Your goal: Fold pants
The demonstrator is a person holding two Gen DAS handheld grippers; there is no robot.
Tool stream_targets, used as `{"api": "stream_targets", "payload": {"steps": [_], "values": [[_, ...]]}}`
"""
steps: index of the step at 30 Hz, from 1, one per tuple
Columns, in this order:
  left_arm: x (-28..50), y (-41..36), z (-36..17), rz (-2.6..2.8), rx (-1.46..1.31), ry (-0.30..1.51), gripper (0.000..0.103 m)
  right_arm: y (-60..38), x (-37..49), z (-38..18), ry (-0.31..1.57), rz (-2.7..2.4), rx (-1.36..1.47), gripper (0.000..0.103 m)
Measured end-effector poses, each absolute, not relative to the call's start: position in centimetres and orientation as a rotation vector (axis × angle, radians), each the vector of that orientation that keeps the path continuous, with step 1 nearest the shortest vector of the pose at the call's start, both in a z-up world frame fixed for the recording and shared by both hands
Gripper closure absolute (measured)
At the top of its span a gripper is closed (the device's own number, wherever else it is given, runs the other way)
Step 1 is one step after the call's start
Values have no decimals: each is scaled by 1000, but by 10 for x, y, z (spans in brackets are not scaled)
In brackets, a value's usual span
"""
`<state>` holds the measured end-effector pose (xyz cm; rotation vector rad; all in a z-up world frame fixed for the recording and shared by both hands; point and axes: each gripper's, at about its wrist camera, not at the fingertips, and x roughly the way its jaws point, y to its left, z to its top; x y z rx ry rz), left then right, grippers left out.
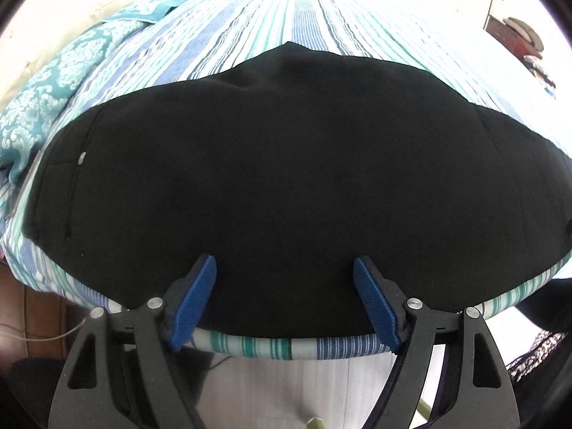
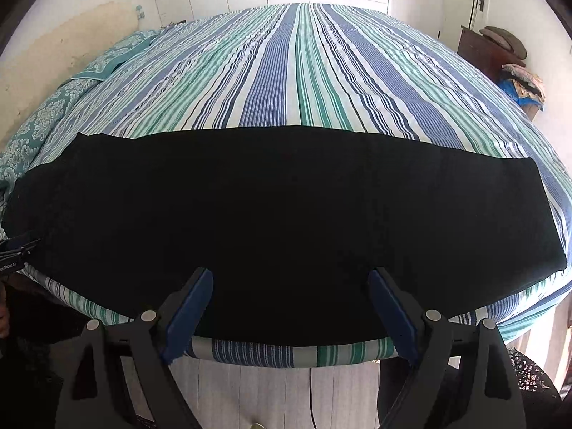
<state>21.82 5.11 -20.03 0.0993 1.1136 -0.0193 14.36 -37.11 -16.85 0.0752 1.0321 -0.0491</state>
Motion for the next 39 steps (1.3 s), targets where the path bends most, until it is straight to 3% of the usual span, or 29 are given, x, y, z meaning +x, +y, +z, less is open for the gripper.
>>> {"api": "stream_targets", "payload": {"steps": [5,17,26,30,39], "values": [[218,49,-199,-8,106,1116,19,-367,144,-178,1053,-49,46,2],[196,37,-166,-65,25,945,18,-373,142,-178,1040,-51,79,2],[218,5,-187,-95,161,1033,18,-376,140,-169,999,-41,100,2],[227,19,-196,-8,147,1086,5,-384,138,-160,968,-42,132,2],[225,29,-193,26,70,1085,6,-548,131,-72,807,-134,303,2]]}}
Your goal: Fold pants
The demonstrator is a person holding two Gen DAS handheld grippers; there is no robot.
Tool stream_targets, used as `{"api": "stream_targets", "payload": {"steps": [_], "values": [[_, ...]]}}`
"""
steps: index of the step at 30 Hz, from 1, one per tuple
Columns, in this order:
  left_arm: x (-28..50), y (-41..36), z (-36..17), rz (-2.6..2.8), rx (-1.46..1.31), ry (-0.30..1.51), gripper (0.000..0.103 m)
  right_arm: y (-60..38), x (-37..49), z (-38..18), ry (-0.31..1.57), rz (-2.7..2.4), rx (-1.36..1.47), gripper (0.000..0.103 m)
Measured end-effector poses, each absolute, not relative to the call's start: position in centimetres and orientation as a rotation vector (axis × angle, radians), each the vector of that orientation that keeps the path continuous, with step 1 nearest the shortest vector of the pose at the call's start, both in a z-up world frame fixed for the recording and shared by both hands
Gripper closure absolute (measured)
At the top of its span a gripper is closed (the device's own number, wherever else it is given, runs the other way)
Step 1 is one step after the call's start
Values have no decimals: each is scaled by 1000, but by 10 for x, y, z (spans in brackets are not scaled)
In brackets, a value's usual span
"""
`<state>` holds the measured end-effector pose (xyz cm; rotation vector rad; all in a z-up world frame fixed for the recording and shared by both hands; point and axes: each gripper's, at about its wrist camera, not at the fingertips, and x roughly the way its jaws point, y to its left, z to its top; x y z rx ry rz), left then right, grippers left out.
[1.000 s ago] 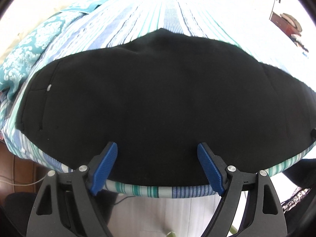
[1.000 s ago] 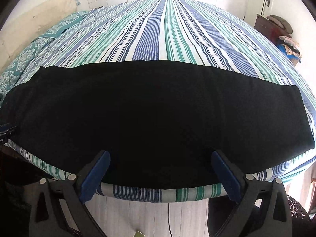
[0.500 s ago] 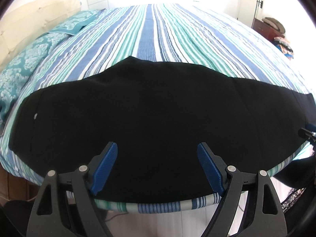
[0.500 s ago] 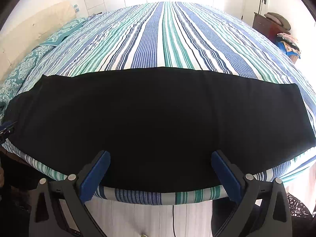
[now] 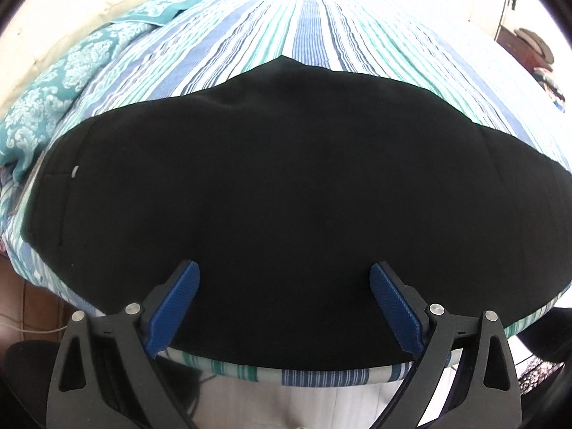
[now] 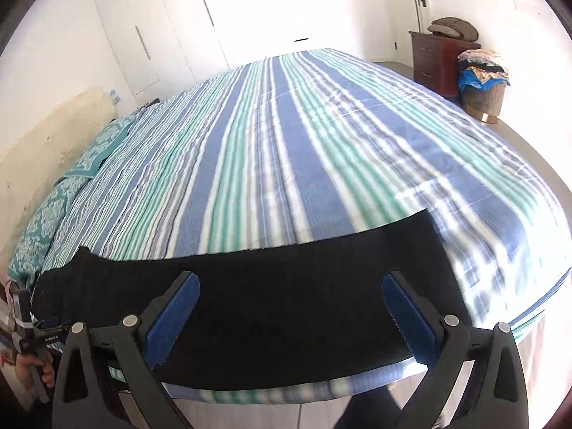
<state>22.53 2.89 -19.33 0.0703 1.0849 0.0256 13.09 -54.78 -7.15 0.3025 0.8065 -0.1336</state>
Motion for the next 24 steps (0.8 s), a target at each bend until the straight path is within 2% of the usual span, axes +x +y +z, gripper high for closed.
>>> {"api": "stream_targets", "payload": {"steps": [3,5,7,11,16,19,22,24], "values": [[221,25,-187,19,72,1055,7,-631,123,-68,833,-178,368,2],[217,23,-183,22,88,1039,7,-674,122,-85,900,-136,473,3],[213,18,-181,24,100,1032,7,-699,122,-109,964,-46,596,9],[206,13,-176,30,117,1026,7,-706,123,-138,996,110,714,17],[205,6,-173,37,124,1032,7,-695,142,-165,1110,204,694,30],[206,5,-170,24,126,1023,7,-688,150,-170,1166,280,658,31],[205,-4,-171,7,138,1022,7,-694,154,-178,1198,292,699,37],[207,-9,-173,-3,146,1029,7,-695,156,-188,1201,266,749,36]]}}
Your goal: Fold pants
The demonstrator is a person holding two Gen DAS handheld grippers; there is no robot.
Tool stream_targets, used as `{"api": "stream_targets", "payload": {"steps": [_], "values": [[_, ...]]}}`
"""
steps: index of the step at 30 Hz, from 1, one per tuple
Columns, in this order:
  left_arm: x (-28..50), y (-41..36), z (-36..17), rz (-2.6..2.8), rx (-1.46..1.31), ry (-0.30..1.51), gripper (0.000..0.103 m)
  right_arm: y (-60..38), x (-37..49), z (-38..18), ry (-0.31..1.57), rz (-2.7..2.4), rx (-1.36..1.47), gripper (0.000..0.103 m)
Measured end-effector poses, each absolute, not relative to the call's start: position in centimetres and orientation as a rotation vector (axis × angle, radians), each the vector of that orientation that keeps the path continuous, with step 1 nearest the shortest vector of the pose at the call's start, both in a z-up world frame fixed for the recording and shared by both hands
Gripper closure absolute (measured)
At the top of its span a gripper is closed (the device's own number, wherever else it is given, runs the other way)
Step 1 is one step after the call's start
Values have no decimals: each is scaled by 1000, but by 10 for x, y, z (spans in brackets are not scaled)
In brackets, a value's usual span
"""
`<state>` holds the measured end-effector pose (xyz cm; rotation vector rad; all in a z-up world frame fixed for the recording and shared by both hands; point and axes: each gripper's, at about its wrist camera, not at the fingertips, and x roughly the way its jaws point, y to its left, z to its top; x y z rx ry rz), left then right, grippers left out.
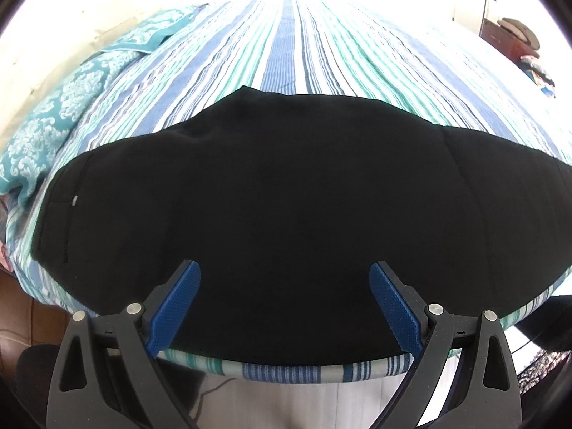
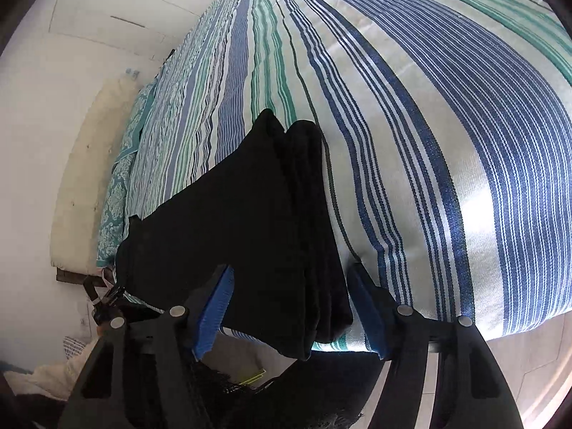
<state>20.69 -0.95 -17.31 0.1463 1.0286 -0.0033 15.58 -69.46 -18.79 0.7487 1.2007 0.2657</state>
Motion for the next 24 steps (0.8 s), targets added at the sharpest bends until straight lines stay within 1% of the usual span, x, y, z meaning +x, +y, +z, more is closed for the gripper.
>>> {"api": "stream_targets", "payload": {"steps": [2,3,4,7,11,14,19,21,24], "values": [[206,-14,-173,-17,148,1028,7,-689,158,-188,1207,243,712,38],[205,-15,-172,-25,149,1025,7,-687,157,-186,1215,223,689,51],[205,-15,-171,-31,151,1022,7,-687,156,-184,1226,192,662,78],[203,-11,-166,-32,139,1003,7,-693,147,-177,1208,173,705,90],[208,8,-165,-18,73,997,7,-671,139,-139,1074,235,749,92],[209,23,-165,-4,8,998,7,-631,141,-108,986,328,789,92],[209,45,-160,-3,-70,974,7,-531,160,-71,896,483,822,92],[208,53,-159,-1,-86,970,7,-483,172,-67,882,536,826,92],[205,66,-158,2,-127,970,7,-403,192,-68,886,589,761,92]]}}
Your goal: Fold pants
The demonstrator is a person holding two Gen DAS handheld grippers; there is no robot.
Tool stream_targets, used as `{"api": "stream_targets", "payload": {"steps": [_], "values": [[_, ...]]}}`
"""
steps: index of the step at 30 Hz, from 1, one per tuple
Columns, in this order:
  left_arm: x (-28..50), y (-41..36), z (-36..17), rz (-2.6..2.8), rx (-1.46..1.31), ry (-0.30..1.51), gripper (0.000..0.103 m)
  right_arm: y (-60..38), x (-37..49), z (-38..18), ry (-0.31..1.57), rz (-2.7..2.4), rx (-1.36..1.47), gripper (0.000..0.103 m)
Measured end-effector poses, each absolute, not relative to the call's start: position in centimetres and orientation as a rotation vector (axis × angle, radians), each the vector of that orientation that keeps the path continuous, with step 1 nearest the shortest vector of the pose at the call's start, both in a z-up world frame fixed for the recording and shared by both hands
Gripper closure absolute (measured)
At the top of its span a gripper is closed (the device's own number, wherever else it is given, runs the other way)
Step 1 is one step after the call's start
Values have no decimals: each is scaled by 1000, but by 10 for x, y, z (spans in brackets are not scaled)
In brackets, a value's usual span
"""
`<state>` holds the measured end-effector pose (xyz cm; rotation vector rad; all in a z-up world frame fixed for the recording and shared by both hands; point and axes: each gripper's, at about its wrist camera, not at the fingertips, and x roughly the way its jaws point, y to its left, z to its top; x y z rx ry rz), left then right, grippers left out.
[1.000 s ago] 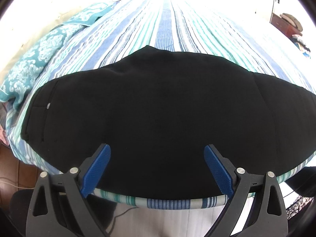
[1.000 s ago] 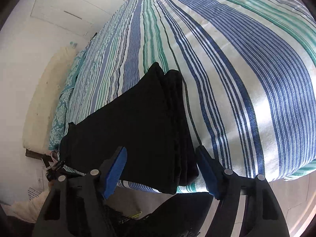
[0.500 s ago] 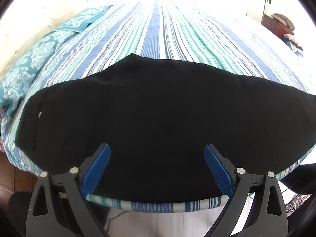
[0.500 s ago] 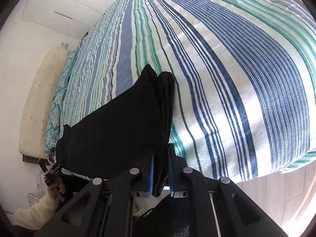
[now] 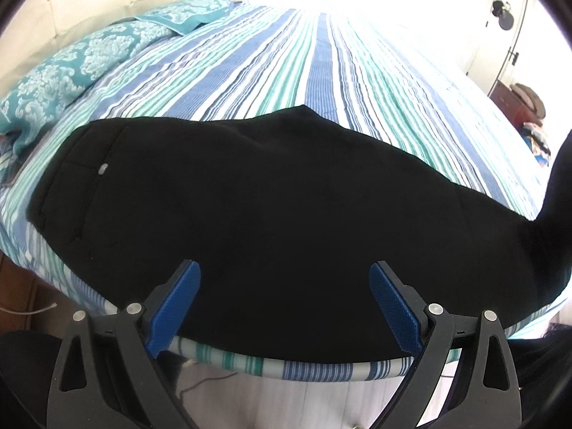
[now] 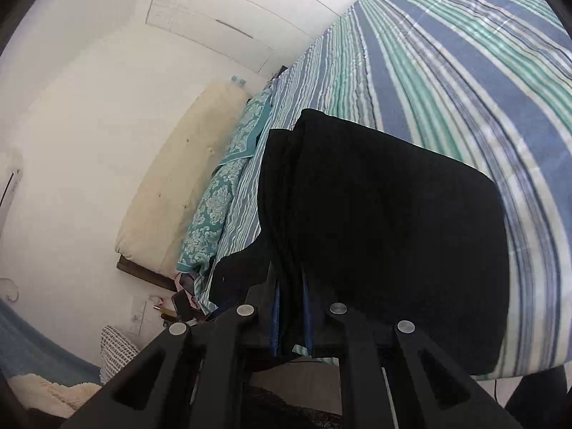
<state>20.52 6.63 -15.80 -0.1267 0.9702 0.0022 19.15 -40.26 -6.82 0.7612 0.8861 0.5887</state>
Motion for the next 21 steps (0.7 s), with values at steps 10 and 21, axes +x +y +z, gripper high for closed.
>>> {"api": "stream_targets", "payload": {"steps": [10,21], "values": [[193,96,-154,-37,-222,977,7,-187,208,-152,1086,595,510,44],[186,-18,-138,-425,-79,930,13,-254,101,-102,905,417,61,21]]}}
